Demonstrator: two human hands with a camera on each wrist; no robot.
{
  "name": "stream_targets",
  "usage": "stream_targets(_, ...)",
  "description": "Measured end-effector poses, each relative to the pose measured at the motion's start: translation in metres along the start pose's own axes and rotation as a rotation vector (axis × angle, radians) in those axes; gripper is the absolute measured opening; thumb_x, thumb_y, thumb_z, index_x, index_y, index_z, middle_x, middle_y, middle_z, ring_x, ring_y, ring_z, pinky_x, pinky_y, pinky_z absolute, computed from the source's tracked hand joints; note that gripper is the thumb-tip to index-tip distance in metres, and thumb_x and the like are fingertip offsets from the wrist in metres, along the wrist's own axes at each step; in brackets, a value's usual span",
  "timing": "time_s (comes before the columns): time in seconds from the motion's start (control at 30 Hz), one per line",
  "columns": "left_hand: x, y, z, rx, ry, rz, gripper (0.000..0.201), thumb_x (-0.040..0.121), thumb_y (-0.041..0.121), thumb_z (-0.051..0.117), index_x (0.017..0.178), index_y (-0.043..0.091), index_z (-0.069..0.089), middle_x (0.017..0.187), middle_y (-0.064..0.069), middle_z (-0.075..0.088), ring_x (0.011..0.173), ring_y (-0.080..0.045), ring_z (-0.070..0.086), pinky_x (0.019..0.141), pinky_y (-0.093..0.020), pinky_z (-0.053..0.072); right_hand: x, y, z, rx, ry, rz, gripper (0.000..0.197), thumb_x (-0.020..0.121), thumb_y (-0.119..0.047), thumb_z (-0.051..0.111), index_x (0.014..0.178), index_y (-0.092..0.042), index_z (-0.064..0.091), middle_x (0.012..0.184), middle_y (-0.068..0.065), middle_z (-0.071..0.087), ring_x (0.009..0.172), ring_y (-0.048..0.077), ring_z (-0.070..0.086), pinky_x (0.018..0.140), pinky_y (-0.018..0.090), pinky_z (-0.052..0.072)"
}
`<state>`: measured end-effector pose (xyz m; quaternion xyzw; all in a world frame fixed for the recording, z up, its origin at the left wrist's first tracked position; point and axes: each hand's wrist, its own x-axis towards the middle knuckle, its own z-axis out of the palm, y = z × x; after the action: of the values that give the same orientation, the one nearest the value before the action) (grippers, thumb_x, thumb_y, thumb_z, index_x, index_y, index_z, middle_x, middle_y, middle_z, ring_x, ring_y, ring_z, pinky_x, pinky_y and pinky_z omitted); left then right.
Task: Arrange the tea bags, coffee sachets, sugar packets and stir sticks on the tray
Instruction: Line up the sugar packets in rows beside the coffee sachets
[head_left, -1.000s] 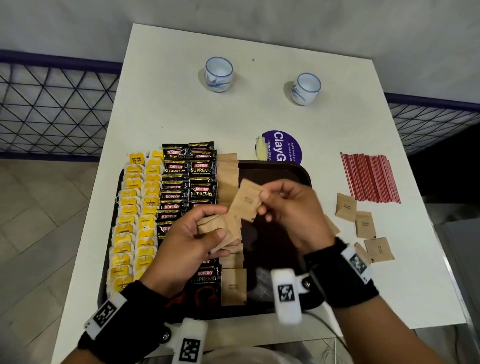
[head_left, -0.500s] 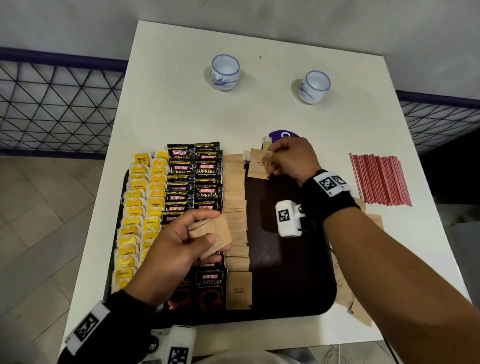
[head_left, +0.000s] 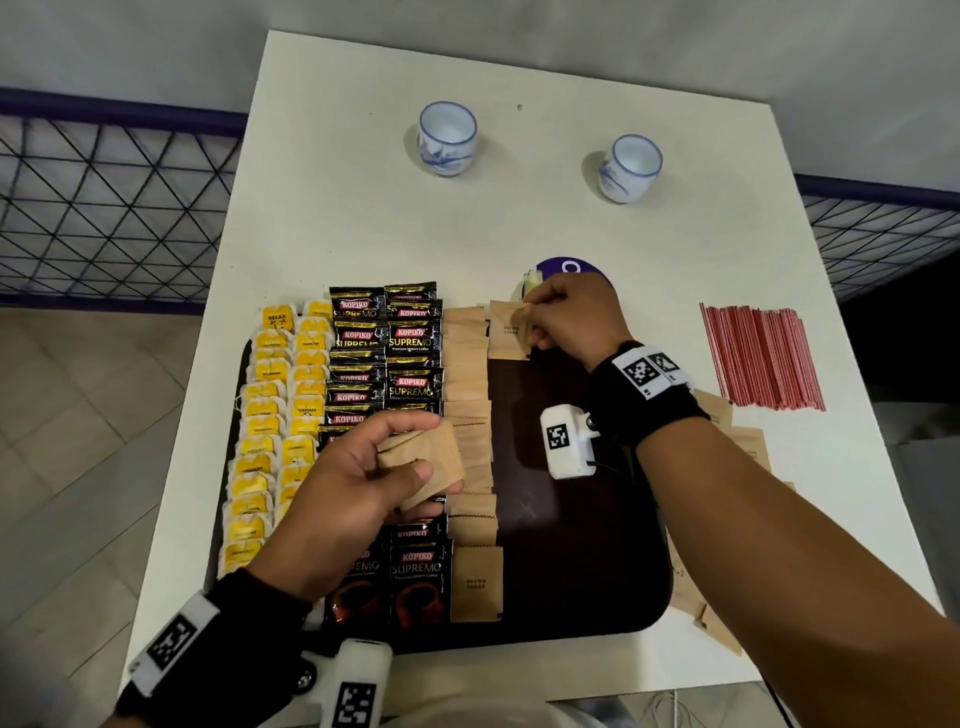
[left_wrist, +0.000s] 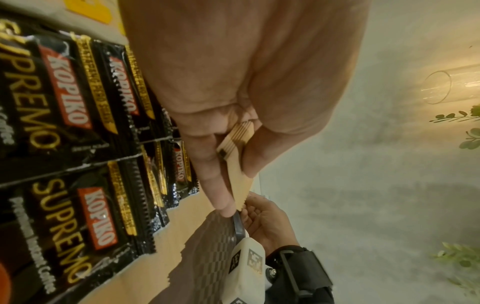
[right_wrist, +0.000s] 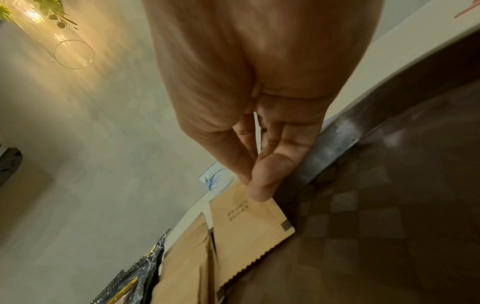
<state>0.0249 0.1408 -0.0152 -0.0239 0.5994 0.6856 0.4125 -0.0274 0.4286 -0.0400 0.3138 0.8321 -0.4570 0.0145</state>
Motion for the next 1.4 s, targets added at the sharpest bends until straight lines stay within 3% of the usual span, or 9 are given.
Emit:
stream_targets(0.33, 0.004, 0.001, 0.006, 0.025, 0.0, 0.018, 0.039, 0.094, -0.011, 0.056, 0.12, 0.016, 0.066, 0.12, -0.01, 0.068, 0.092, -0.034, 0.077, 0.07, -0.038, 0.065, -0.002, 0.002, 0.002, 0.027, 0.002, -0.024, 0.014, 0.08, 0.0, 0.063, 0.081, -0.014, 0.067, 0.063, 0.007, 0.072, 0.059, 0.028, 0.072, 0.062, 0.039, 0.063)
stream_targets(0.47, 0.004, -0.001, 0.006, 0.032, -0.001, 0.028, 0.039, 0.094, -0.01, 0.057, 0.12, 0.017, 0.067, 0.119, -0.009, 0.069, 0.093, -0.032, 0.077, 0.07, -0.038, 0.065, -0.005, 0.003, 0.001, 0.053, -0.004, -0.011, 0.014, 0.081, 0.001, 0.064, 0.084, -0.013, 0.066, 0.058, 0.003, 0.07, 0.052, 0.02, 0.069, 0.061, 0.035, 0.062)
stream_targets(0.67, 0.009, -0.003, 0.011, 0.03, 0.017, 0.062, 0.042, 0.093, -0.008, 0.061, 0.118, 0.025, 0.07, 0.118, -0.006, 0.07, 0.096, -0.03, 0.075, 0.065, -0.036, 0.064, -0.015, 0.002, -0.009, 0.109, 0.059, 0.016, 0.017, 0.084, -0.01, 0.071, 0.1, -0.008, 0.066, 0.071, 0.004, 0.071, 0.058, 0.02, 0.072, 0.063, 0.033, 0.063)
stream_targets(0.73, 0.012, -0.002, 0.013, 0.039, 0.034, 0.09, 0.044, 0.092, -0.006, 0.063, 0.12, 0.028, 0.07, 0.117, -0.003, 0.071, 0.097, -0.028, 0.074, 0.064, -0.034, 0.063, -0.027, 0.001, -0.013, 0.152, 0.062, 0.003, 0.015, 0.085, -0.011, 0.071, 0.099, -0.007, 0.066, 0.074, 0.004, 0.069, 0.059, 0.021, 0.072, 0.061, 0.033, 0.062)
stream_targets(0.87, 0.018, 0.003, 0.022, 0.057, 0.053, 0.151, 0.042, 0.093, -0.003, 0.064, 0.121, 0.028, 0.07, 0.11, 0.002, 0.075, 0.093, -0.019, 0.072, 0.065, -0.03, 0.06, -0.065, 0.004, -0.016, 0.241, -0.038, 0.003, 0.009, 0.087, -0.013, 0.074, 0.091, -0.008, 0.068, 0.072, 0.005, 0.069, 0.059, 0.02, 0.069, 0.051, 0.029, 0.054)
stream_targets(1.03, 0.025, 0.005, 0.036, 0.016, 0.099, 0.18, 0.036, 0.088, 0.001, 0.07, 0.114, 0.027, 0.073, 0.107, -0.002, 0.076, 0.09, -0.023, 0.075, 0.063, -0.031, 0.061, -0.116, 0.01, -0.011, 0.469, -0.267, 0.009, 0.011, 0.084, -0.005, 0.077, 0.091, -0.006, 0.068, 0.072, 0.003, 0.067, 0.059, 0.023, 0.066, 0.045, 0.028, 0.047)
stream_targets(1.13, 0.026, 0.004, 0.045, -0.013, 0.138, 0.178, 0.035, 0.082, 0.002, 0.075, 0.11, 0.023, 0.073, 0.102, -0.001, 0.077, 0.086, -0.022, 0.076, 0.066, -0.035, 0.064, -0.134, 0.01, -0.005, 0.531, -0.364, -0.002, 0.018, 0.084, -0.002, 0.076, 0.097, 0.004, 0.065, 0.08, 0.01, 0.067, 0.061, 0.023, 0.067, 0.045, 0.026, 0.048)
stream_targets(1.3, 0.025, 0.003, 0.055, -0.03, 0.198, 0.181, 0.032, 0.07, 0.015, 0.079, 0.101, 0.016, 0.073, 0.097, -0.002, 0.078, 0.083, -0.022, 0.077, 0.065, -0.035, 0.064, -0.138, 0.01, 0.001, 0.589, -0.305, 0.001, 0.01, 0.085, 0.004, 0.073, 0.089, 0.001, 0.065, 0.073, 0.011, 0.068, 0.057, 0.018, 0.065, 0.046, 0.023, 0.048)
stream_targets(1.4, 0.024, 0.002, 0.053, -0.066, 0.16, 0.119, 0.021, 0.084, 0.01, 0.072, 0.105, 0.014, 0.072, 0.097, -0.008, 0.078, 0.084, -0.027, 0.078, 0.068, -0.038, 0.064, -0.136, 0.011, 0.0, 0.588, -0.245, 0.017, 0.01, 0.085, 0.003, 0.073, 0.087, -0.002, 0.065, 0.073, 0.013, 0.068, 0.057, 0.019, 0.064, 0.045, 0.024, 0.047)
